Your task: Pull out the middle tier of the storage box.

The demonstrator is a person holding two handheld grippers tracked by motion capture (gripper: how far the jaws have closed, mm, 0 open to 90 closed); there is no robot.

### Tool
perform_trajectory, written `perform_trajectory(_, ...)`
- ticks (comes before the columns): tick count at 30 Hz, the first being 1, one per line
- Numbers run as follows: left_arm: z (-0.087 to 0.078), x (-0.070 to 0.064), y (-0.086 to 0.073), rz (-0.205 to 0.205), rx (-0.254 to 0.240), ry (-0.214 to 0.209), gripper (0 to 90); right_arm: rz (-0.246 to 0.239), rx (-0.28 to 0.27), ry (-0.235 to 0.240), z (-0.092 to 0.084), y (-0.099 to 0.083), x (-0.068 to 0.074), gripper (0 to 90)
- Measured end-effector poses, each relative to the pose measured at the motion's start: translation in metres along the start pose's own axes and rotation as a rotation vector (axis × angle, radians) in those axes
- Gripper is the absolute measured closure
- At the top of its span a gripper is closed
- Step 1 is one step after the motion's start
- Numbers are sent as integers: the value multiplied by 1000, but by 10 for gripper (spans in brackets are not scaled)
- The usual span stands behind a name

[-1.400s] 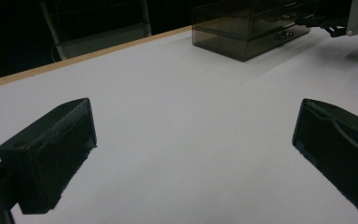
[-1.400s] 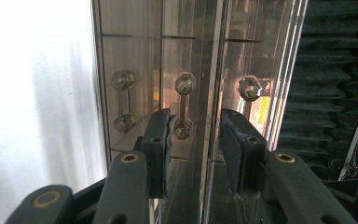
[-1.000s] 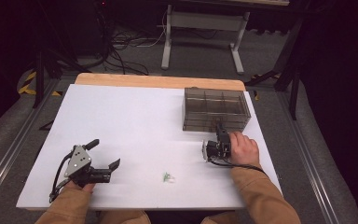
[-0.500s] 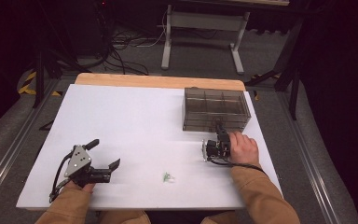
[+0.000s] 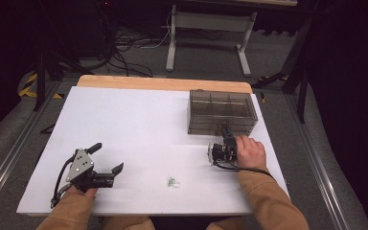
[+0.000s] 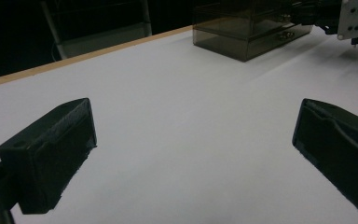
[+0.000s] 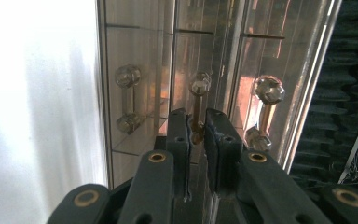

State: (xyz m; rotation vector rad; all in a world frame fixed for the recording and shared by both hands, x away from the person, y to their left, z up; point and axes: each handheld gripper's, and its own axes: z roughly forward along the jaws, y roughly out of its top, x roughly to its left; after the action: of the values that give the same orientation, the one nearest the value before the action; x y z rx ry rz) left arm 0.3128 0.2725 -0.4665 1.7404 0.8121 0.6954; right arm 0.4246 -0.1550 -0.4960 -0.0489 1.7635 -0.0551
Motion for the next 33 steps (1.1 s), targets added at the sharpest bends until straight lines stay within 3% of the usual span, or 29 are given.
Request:
perform_trajectory(20, 0, 0, 0, 2, 0, 2, 5, 3, -8, 19, -18, 0, -2, 810)
perform_trajectory(21, 0, 0, 0, 2, 0, 2, 5, 24, -4, 21, -19, -1, -1, 810)
perform_trajectory(25, 0, 0, 0, 3, 0, 2, 5, 14, -13, 17, -22, -1, 1, 808)
perform_trajectory(33, 0, 0, 0, 3, 0, 2, 5, 47, -7, 27, -27, -3, 4, 801)
